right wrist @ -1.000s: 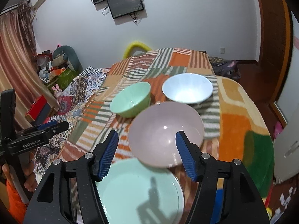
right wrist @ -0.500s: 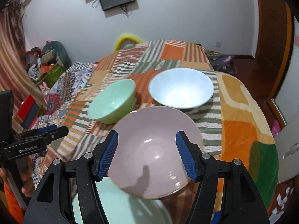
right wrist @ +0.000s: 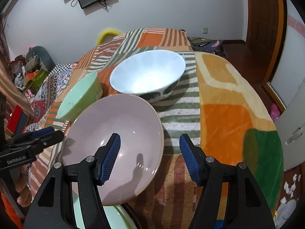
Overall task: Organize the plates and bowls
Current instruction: 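Grasp the rim of the pale pink bowl with both grippers, then lift the pink bowl with both grippers and carry it past the plate stack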
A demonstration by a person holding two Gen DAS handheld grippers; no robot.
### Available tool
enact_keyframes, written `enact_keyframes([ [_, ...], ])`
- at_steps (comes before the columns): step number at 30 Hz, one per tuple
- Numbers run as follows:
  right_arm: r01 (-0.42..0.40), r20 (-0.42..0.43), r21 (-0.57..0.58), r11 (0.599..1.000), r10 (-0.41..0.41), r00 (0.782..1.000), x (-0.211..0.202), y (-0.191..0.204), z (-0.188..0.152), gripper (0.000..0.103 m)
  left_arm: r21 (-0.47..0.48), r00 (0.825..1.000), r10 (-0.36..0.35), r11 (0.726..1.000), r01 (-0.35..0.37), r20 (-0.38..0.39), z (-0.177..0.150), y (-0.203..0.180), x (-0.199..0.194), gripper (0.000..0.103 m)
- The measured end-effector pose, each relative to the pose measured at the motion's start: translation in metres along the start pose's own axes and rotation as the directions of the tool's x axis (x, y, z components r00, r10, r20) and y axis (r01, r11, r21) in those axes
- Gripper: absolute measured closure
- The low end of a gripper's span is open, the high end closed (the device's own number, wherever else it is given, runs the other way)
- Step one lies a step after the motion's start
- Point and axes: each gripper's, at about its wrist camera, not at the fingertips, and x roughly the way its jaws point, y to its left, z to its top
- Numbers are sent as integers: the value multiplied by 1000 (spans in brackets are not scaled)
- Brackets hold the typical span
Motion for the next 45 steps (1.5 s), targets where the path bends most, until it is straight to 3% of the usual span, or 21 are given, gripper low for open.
enact_keyframes([
  [4,-27,-27,11,1000,27,999,5,-3,-3,43,3,999,-21,1000,21,-33,2,-4,16,59],
  [7,-50,-52,30,998,52,997,11,-6,-4,55,-17,995,-75,997,74,-63,5,-5,25,77],
  [9,-71,-65,36,997,73,995,14,-7,-5,67,-32,990,-113,993,110,-82,6,-4,29,84],
  [12,-81,-83,21,996,83,993,17,-5,-8,78,-18,990,-116,993,115,-85,7,-9,31,92],
  [23,-60,-75,20,998,61,995,8,-2,-8,80,19,996,-52,998,54,-78,8,-23,19,92],
  [45,-104,37,-55,993,106,994,-51,34,-6,80,44,997,3,999,-6,74,-22,-38,-90,92],
])
